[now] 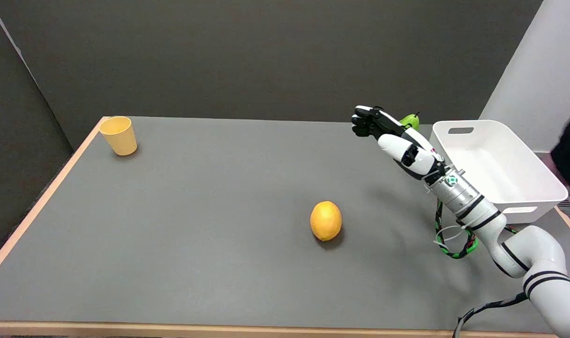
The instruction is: Pick up the lemon.
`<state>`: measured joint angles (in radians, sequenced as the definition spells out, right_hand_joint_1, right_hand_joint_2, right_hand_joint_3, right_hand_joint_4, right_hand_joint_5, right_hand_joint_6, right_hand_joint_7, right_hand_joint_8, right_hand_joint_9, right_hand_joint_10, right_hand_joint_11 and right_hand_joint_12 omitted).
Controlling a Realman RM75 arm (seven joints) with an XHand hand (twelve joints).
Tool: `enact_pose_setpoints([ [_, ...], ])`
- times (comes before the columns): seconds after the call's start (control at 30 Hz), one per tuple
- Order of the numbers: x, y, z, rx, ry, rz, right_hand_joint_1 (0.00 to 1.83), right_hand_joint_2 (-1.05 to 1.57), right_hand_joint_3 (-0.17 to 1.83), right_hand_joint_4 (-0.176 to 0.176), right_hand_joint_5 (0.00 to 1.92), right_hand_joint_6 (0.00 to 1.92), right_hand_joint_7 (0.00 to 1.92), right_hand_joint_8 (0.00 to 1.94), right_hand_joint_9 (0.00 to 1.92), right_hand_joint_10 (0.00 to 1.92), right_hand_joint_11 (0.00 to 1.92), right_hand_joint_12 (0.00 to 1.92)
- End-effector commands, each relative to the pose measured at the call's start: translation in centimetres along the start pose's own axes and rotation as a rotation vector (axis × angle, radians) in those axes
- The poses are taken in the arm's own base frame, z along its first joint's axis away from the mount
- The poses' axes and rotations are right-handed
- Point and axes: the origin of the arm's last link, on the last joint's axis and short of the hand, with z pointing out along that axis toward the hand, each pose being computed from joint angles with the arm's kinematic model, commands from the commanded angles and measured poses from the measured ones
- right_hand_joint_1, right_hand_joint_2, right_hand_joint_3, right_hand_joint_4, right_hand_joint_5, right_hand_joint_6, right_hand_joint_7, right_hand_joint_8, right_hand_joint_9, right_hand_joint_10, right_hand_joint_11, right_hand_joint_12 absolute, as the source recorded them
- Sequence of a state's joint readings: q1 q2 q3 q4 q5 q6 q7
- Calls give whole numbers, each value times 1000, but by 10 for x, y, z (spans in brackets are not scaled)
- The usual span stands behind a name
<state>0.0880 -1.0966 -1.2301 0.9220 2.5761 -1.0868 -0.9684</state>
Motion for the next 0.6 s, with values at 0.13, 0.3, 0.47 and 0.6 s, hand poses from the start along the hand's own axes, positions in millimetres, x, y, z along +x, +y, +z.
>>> enact_pose_setpoints([
  [0.13, -3, -6, -2, 46, -41, -76, 377, 659, 966, -9, 140, 404, 263, 431, 200, 782, -1, 1007],
  [0.3, -39, 1, -1, 40, -177, -73, 392, 651, 963, -11, 159, 422, 286, 454, 219, 797, -1, 1017],
  [0.47, -82, 20, 2, -21, -299, -102, 386, 650, 963, -12, 162, 425, 282, 451, 207, 784, -1, 995],
  [0.6, -102, 35, 11, -42, -357, -321, 337, 647, 960, -5, 194, 451, 288, 445, 202, 773, -1, 980],
])
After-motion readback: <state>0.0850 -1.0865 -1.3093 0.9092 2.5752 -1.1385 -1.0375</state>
